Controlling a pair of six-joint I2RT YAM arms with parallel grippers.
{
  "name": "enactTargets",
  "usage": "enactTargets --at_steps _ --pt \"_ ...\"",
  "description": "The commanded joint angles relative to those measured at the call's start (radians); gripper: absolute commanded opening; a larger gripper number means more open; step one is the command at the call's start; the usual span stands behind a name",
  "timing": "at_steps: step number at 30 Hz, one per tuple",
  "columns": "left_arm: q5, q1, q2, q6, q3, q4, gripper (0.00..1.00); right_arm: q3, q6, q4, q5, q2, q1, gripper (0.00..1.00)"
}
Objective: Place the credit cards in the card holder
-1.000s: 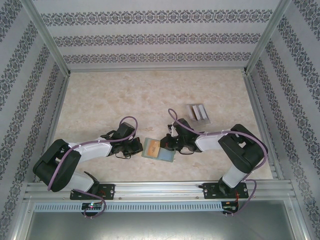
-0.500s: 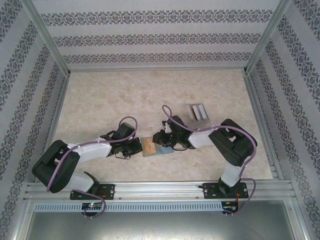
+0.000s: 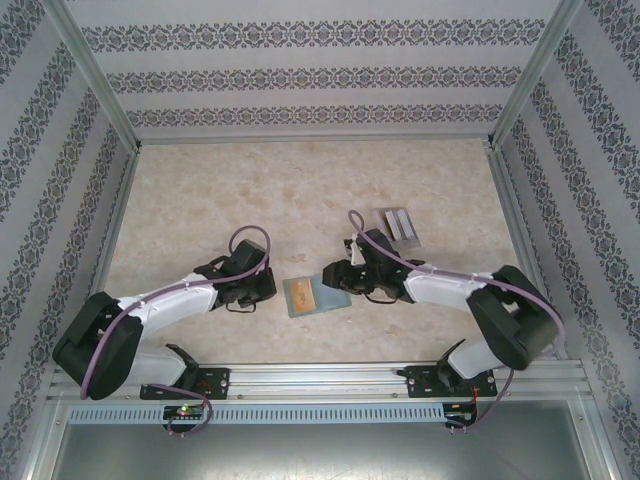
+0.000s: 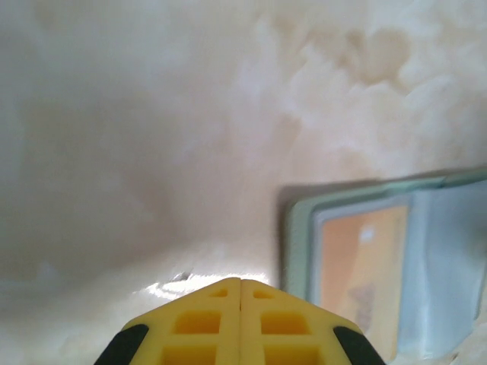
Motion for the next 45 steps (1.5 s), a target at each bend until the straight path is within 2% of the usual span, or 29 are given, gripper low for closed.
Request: enactTargets --at_steps 1,4,12,16,21,29,32,34,38,45 --pt "-0.124 -0.003 0.006 0.111 0.075 -0.044 0.06 -0.052 -0.073 -0.137 0.057 -0.062 -0.007 0.47" --pt "-0.170 -0.002 0.041 0.180 0.129 -0.043 0.14 -0.085 -0.065 -0.149 0.052 -0.097 -0.006 0.48" --pt "-0.171 0.023 0.194 0.293 0.166 0.065 0.14 -0.090 -0.071 -0.080 0.024 -0.062 0.002 0.49" --pt "-0.188 0.032 0.208 0.331 0.140 0.115 0.16 -0.048 -0.078 -0.089 -0.003 -0.035 0.002 0.47" --pt "-0.226 0.040 0.198 0.399 0.080 0.202 0.22 -0.018 -0.080 -0.107 0.000 -0.014 0.005 0.43" --pt "-0.222 0.050 0.179 0.404 0.040 0.242 0.30 0.016 -0.076 -0.114 0.011 0.058 0.014 0.43" --pt "-0.232 0.054 0.186 0.399 0.037 0.243 0.30 0.021 -0.076 -0.097 0.021 0.083 0.027 0.51" --pt "-0.213 0.056 0.191 0.399 0.039 0.243 0.30 0.021 -0.096 -0.092 0.023 0.092 0.030 0.50" --pt "-0.224 0.057 0.201 0.393 0.036 0.247 0.31 0.027 -0.093 -0.084 -0.005 0.083 0.032 0.43" --pt "-0.216 0.061 0.207 0.386 0.038 0.246 0.31 0.036 -0.081 0.004 -0.097 0.093 0.039 0.47"
